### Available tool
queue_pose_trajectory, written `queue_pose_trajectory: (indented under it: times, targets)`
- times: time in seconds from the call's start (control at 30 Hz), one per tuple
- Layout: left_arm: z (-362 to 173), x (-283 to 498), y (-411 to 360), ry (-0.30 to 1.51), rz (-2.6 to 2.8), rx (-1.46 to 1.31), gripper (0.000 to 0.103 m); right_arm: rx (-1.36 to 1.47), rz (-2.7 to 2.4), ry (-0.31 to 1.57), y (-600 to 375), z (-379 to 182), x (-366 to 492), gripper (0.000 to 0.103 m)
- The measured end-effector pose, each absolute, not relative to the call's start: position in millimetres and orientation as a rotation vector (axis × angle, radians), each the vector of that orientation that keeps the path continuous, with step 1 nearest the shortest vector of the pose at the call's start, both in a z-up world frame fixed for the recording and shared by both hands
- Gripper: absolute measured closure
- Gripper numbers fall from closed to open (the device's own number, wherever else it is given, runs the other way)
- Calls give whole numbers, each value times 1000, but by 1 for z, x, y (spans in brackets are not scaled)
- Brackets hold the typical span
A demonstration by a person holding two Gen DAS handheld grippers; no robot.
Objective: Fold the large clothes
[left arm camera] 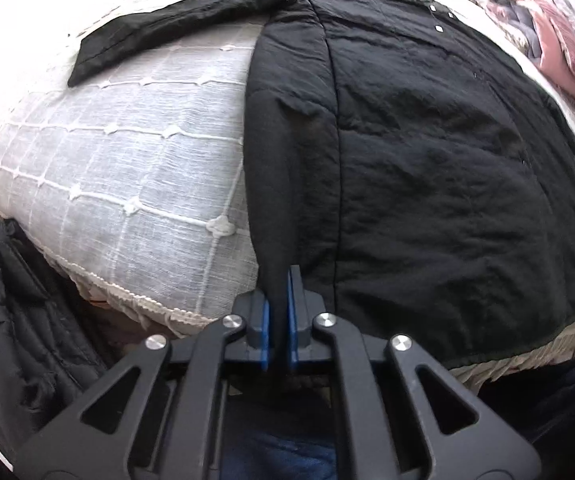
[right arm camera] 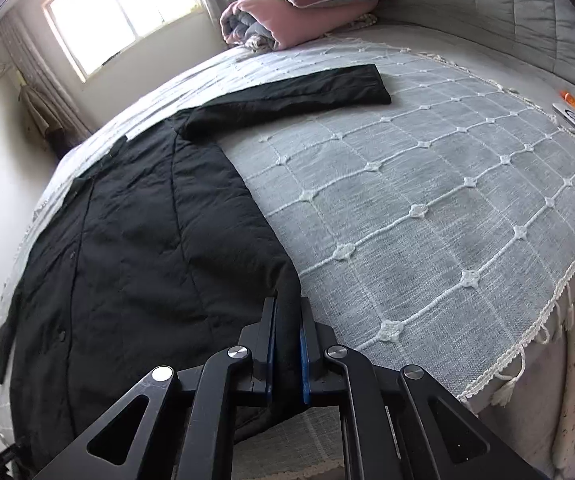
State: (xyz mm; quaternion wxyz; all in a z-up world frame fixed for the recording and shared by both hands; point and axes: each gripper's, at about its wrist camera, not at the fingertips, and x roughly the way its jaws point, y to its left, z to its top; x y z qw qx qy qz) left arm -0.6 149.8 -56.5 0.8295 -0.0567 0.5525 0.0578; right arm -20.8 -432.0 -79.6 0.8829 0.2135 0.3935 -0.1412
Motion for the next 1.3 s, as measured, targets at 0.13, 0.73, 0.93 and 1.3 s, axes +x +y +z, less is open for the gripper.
queue_pose_trajectory:
  times: [0.13, 0.73, 0.93, 1.3]
  targets:
    - [-53, -6, 169, 1158, 109, -249, 92, 523, -325, 777, -448, -73, -29, 86]
    - [65, 105, 55, 767, 46, -240, 1, 661, -192, 665, -502, -28, 74, 28]
    - [-15, 201, 36, 934, -11, -338, 1, 657, -331, 748, -573, -59, 138, 28]
    - [-65, 245, 31, 1009, 57, -394, 2, 897, -504, 662, -679, -99, 206, 27]
